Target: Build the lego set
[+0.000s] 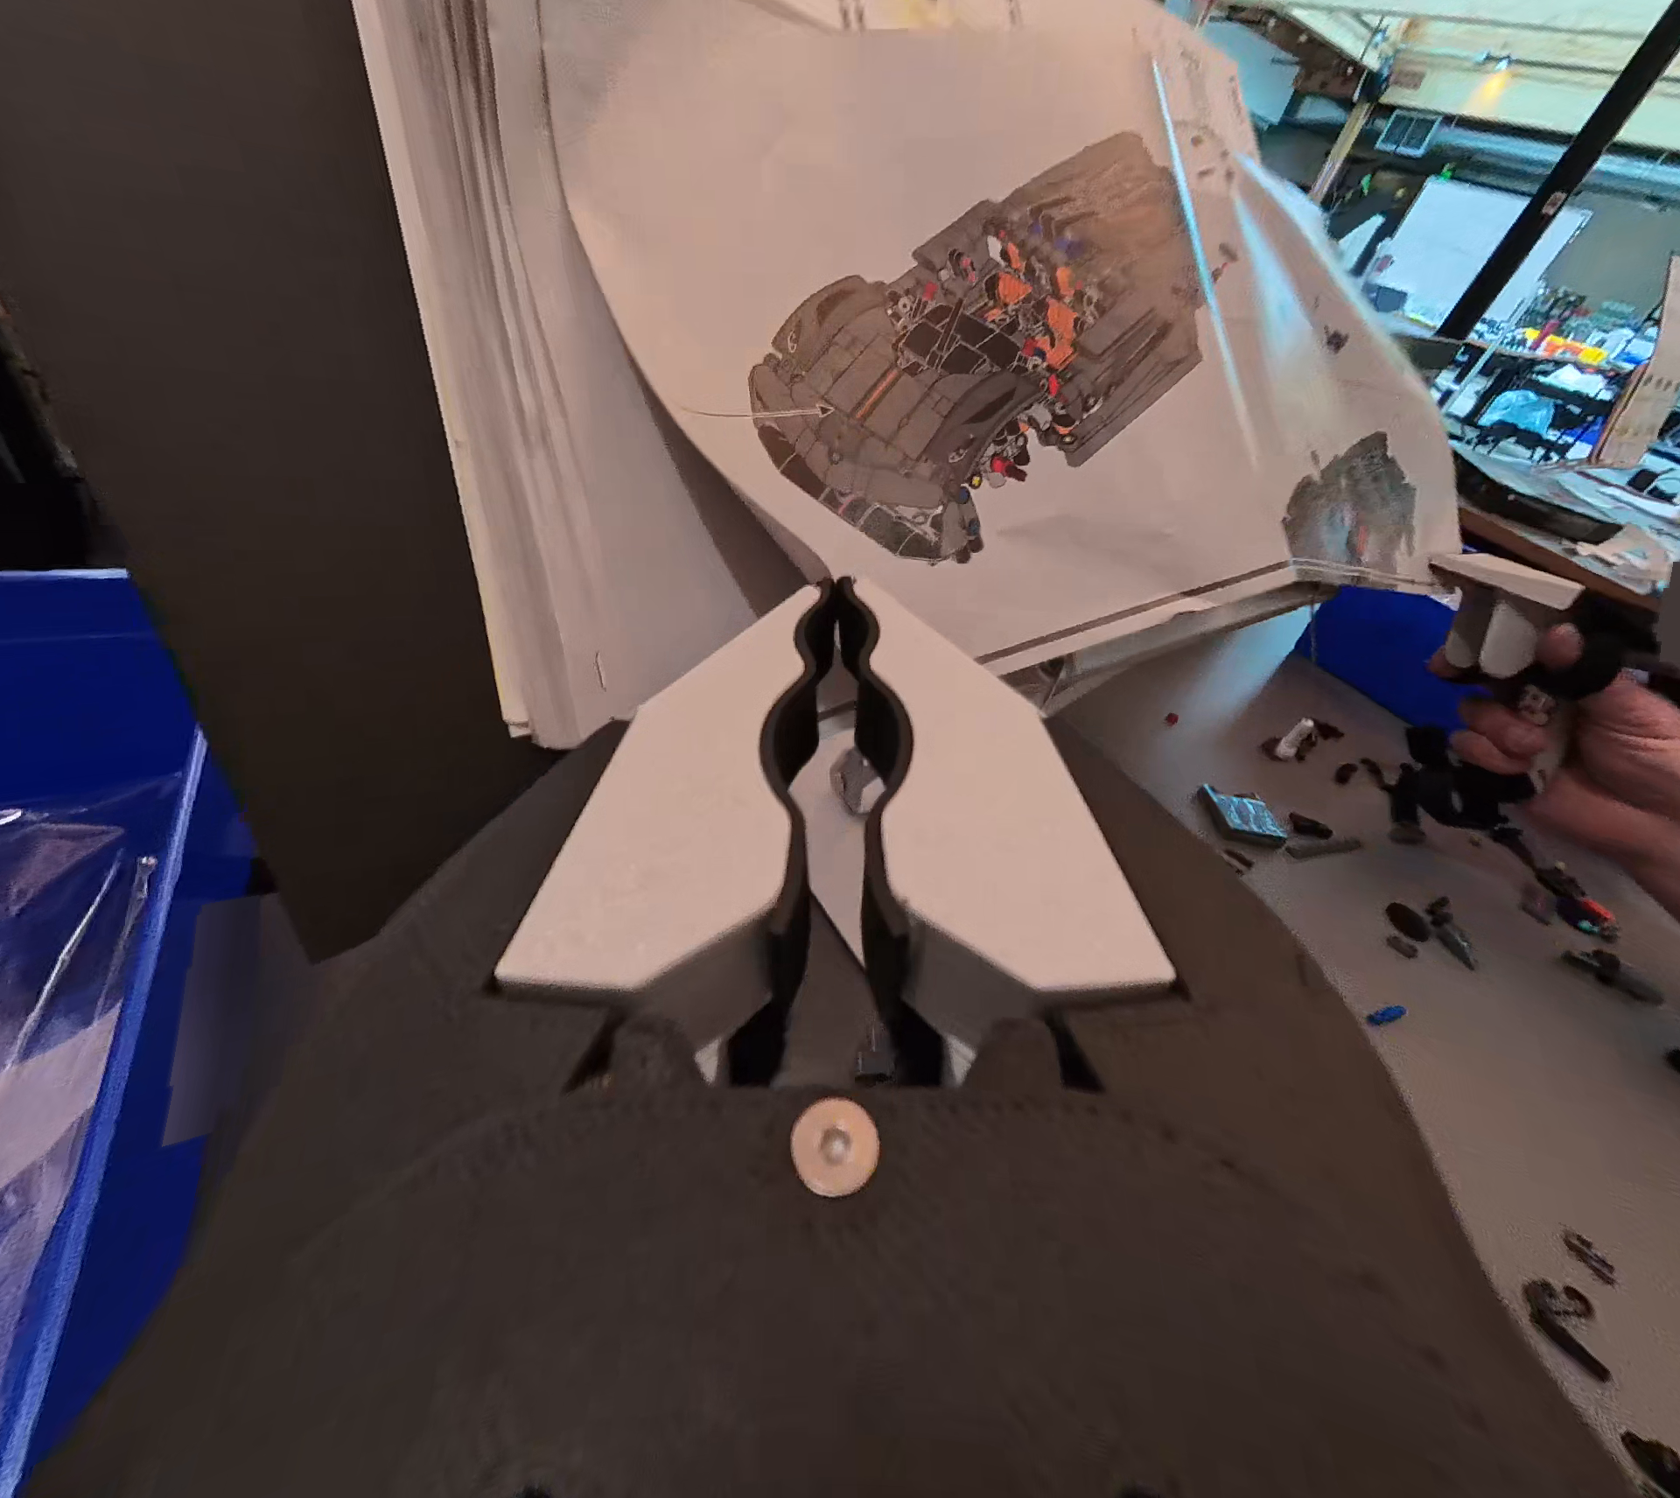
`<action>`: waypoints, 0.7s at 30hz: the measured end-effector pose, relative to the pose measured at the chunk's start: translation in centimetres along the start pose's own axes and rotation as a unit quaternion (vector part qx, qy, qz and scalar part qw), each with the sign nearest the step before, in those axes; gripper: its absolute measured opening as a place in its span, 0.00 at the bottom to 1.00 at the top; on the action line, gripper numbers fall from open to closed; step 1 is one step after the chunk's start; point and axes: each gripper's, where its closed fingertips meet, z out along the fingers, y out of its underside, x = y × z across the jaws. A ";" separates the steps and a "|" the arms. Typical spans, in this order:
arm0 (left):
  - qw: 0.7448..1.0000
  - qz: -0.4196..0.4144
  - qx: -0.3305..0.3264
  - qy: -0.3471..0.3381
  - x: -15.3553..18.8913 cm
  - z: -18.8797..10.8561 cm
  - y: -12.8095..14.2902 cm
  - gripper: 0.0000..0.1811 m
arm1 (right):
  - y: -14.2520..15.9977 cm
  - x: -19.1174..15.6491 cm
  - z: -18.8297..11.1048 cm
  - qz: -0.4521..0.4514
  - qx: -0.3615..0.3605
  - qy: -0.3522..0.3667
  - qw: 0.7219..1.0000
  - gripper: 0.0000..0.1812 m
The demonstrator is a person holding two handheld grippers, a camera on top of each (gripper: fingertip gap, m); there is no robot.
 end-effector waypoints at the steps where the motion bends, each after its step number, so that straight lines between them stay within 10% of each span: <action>1: 1.000 0.000 -0.007 -0.005 -0.3 0.1 0.3 0.00 | 0.1 0.0 0.0 -0.003 -0.003 0.001 1.000 0.00; 21: 0.992 0.058 -0.064 -0.092 -3.1 -7.3 -0.8 0.21 | -1.6 0.4 -1.2 -0.085 0.011 0.071 0.994 0.14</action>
